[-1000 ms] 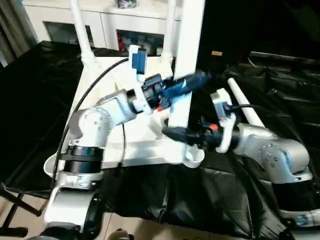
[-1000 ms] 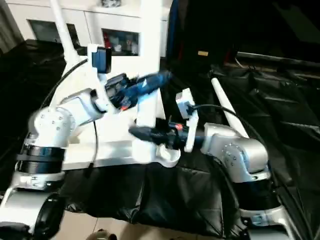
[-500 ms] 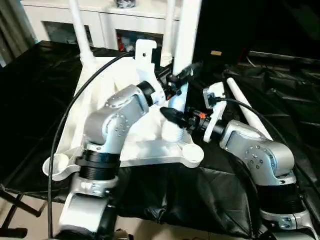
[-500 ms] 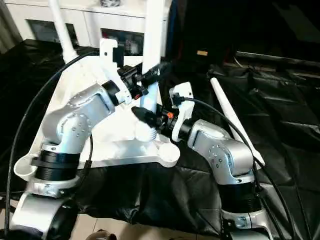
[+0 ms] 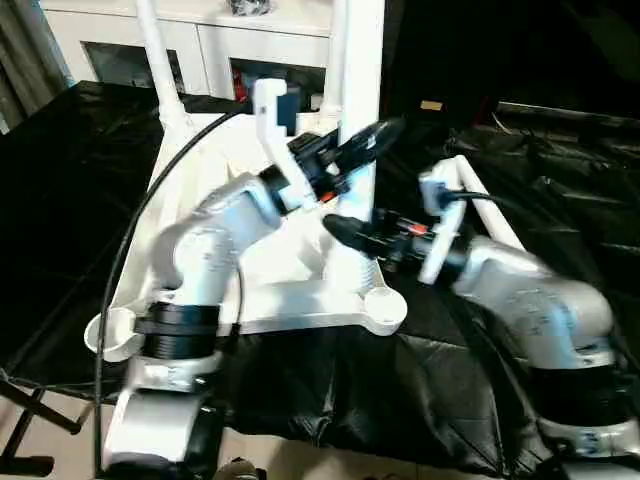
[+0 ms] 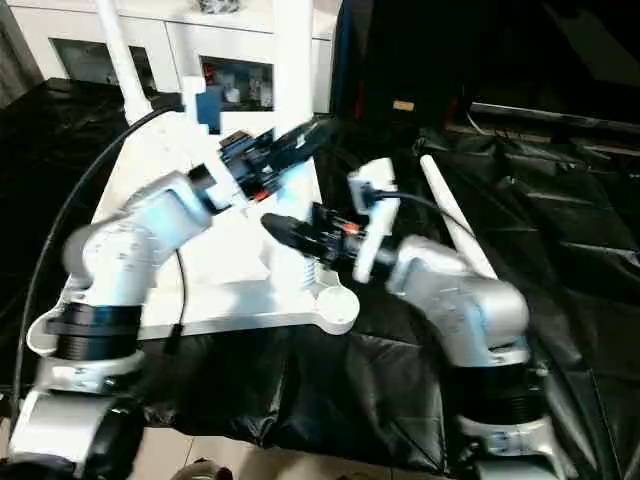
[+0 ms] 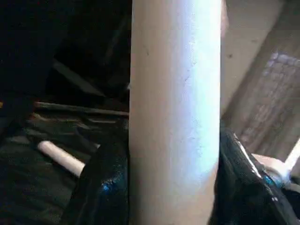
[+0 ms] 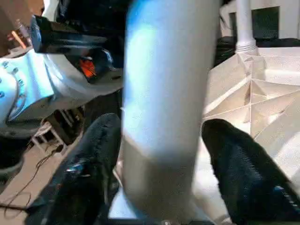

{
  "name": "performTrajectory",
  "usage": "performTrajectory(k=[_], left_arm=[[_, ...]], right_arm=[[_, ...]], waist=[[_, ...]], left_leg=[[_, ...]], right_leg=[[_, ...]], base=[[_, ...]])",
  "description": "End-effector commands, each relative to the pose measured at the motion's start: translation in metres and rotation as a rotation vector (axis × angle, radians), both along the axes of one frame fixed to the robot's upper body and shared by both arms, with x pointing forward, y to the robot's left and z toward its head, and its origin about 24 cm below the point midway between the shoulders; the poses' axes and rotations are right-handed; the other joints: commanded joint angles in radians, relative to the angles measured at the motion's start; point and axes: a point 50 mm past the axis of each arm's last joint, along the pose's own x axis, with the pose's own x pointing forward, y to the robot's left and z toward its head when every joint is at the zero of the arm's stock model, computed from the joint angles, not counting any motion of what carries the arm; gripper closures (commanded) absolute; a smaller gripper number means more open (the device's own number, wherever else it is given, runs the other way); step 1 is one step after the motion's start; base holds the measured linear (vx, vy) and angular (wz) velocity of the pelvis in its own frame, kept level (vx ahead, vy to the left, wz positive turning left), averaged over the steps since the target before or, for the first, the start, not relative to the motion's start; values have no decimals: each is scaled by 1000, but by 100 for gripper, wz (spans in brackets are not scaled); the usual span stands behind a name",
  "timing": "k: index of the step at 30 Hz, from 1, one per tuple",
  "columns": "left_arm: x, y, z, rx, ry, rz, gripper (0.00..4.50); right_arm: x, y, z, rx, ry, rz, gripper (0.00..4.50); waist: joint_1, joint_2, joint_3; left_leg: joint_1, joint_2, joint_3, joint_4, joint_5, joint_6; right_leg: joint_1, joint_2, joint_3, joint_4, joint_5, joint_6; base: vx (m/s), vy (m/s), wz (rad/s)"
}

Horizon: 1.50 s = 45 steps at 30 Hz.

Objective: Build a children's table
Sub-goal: Pick table leg

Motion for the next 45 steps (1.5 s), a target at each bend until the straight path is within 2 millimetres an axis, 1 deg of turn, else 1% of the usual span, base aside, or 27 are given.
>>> performTrajectory(k=[1, 2, 3, 5, 6, 7, 9, 12, 13, 14, 17, 19, 21, 23, 26, 32, 33, 34, 36, 37, 39, 40, 41, 43, 45], left_arm=[[-5, -1, 16, -63, -47, -114, 264], [-6, 0, 19, -87, -55, -150, 264], [-6, 0, 19, -87, -55, -150, 264], [-12, 2, 24, -143, -68, -258, 264], [-14, 1, 24, -154, -69, -293, 264], [-17, -2, 25, -152, -75, -334, 264], [-21, -6, 24, -141, -81, -368, 264], [-24, -11, 24, -128, -84, -412, 264], [-24, -12, 24, -126, -81, -418, 264], [-25, -14, 23, -119, -80, -427, 264], [-24, -15, 21, -102, -72, -428, 264], [-23, -14, 21, -93, -66, -421, 264], [-22, -14, 20, -93, -64, -422, 264], [-22, -15, 19, -90, -59, -418, 264], [-19, -16, 16, -76, -38, -394, 264], [-14, -18, 14, -59, -34, -352, 264], [-13, -18, 13, -57, -35, -350, 264], [-13, -19, 13, -52, -38, -347, 264], [-13, -19, 12, -46, -40, -344, 264], [-13, -19, 12, -38, -42, -340, 264], [-13, -18, 11, -37, -42, -341, 264], [-13, -18, 11, -37, -43, -342, 264], [-14, -18, 11, -31, -45, -347, 264], [-14, -18, 10, -25, -45, -350, 264], [-15, -19, 7, -8, -48, -355, 264]], right_arm=[[0, -3, 5, 11, 4, 64, 109], [-1, -5, 5, 16, 6, 86, 100], [-1, -5, 5, 16, 6, 86, 95], [-2, -8, 6, 24, 10, 136, 77], [-3, -8, 6, 25, 20, 158, 61], [-6, -8, 5, 22, 24, 204, 56], [-9, -7, 4, 17, 27, 248, 54], [-6, -4, 2, 4, 38, 231, 53], [-5, -3, 1, 2, 38, 230, 53], [-3, -3, 2, 2, 34, 230, 53], [-2, -3, 5, -7, 17, 239, 53], [-3, -3, 6, -19, 7, 256, 53], [-3, -3, 6, -24, 5, 260, 53], [-4, -3, 5, -37, 2, 273, 53], [-6, -2, 3, -61, 0, 293, 53], [-5, 2, 2, -62, 1, 296, 53], [-5, 2, 2, -61, 1, 295, 53], [-4, 3, 2, -62, 2, 293, 53], [-4, 3, 1, -65, 2, 293, 53], [-4, 3, 1, -67, 3, 293, 80], [-4, 2, 0, -70, 4, 292, 87], [-4, 2, 0, -71, 5, 292, 105], [-4, 2, 0, -73, 5, 287, 105], [-3, 2, -1, -76, 4, 284, 126], [-3, 1, 0, -78, 0, 277, 138]], waist=[[2, -8, -81], [3, -8, -81], [3, -9, -81], [3, -9, -81], [3, -10, -80], [3, -10, -80], [4, -10, -80], [5, -11, -81], [5, -11, -80], [4, -15, -80], [5, -13, -80], [5, -13, -80], [5, -11, -80], [5, -13, -81], [7, -13, -81], [10, -14, -81], [10, -17, -81], [11, -15, -81], [11, -16, -81], [11, -17, -82], [11, -16, -82], [10, -16, -82], [10, -16, -82], [10, -16, -82], [10, -14, -82]], left_leg=[[10, 17, -11, -57, -114, 14], [10, 17, -11, -56, -115, 17], [10, 17, -11, -56, -112, 17], [9, 18, -11, -55, -109, 22], [9, 17, -10, -55, -110, 22], [11, 17, -10, -55, -113, 23], [11, 19, -10, -55, -114, 27], [10, 19, -11, -55, -109, 23], [11, 19, -11, -55, -115, 20], [11, 19, -11, -55, -118, 16], [10, 19, -11, -55, -118, 11], [10, 19, -11, -55, -116, 11], [10, 19, -11, -55, -114, 11], [10, 19, -11, -54, -112, 12], [10, 19, -11, -54, -108, 15], [11, 19, -11, -53, -113, 14], [11, 19, -11, -53, -113, 14], [11, 20, -12, -54, -113, 14], [10, 19, -11, -53, -110, 15], [9, 19, -11, -53, -104, 17], [10, 19, -11, -53, -101, 18], [10, 19, -11, -53, -102, 19], [10, 20, -11, -53, -101, 19], [11, 20, -11, -52, -106, 18], [10, 20, -12, -53, -108, 17]], right_leg=[[58, -57, 44, -67, -187, -164], [59, -57, 44, -67, -187, -170], [59, -57, 44, -66, -183, -173], [60, -58, 44, -64, -177, -184], [59, -57, 43, -65, -178, -186], [59, -57, 43, -65, -183, -188], [61, -57, 43, -66, -189, -186], [59, -58, 44, -66, -190, -184], [58, -58, 43, -68, -204, -182], [59, -58, 43, -68, -214, -179], [59, -58, 44, -68, -223, -169], [59, -58, 43, -67, -221, -166], [59, -58, 44, -67, -218, -166], [59, -57, 44, -66, -211, -168], [59, -57, 44, -66, -201, -171], [59, -58, 44, -68, -217, -165], [59, -57, 44, -68, -217, -165], [59, -59, 44, -67, -216, -167], [59, -58, 44, -67, -212, -167], [60, -58, 44, -65, -206, -165], [59, -58, 44, -64, -198, -169], [59, -58, 44, -65, -197, -170], [60, -58, 44, -64, -194, -172], [59, -58, 44, -65, -201, -172], [59, -58, 44, -65, -203, -172]], base=[[0, 0, 0], [0, 0, 0], [0, 0, 0], [0, 0, 0], [0, 0, 0], [0, 0, 0], [0, 0, 0], [0, 0, 0], [0, 0, 0], [0, 0, 0], [0, 0, 0], [0, 0, 0], [0, 0, 0], [0, 0, 0], [0, 0, 0], [0, 0, 0], [0, 0, 0], [0, 0, 0], [0, 0, 0], [0, 0, 0], [0, 0, 0], [0, 0, 0], [0, 0, 0], [0, 0, 0], [0, 0, 0]])
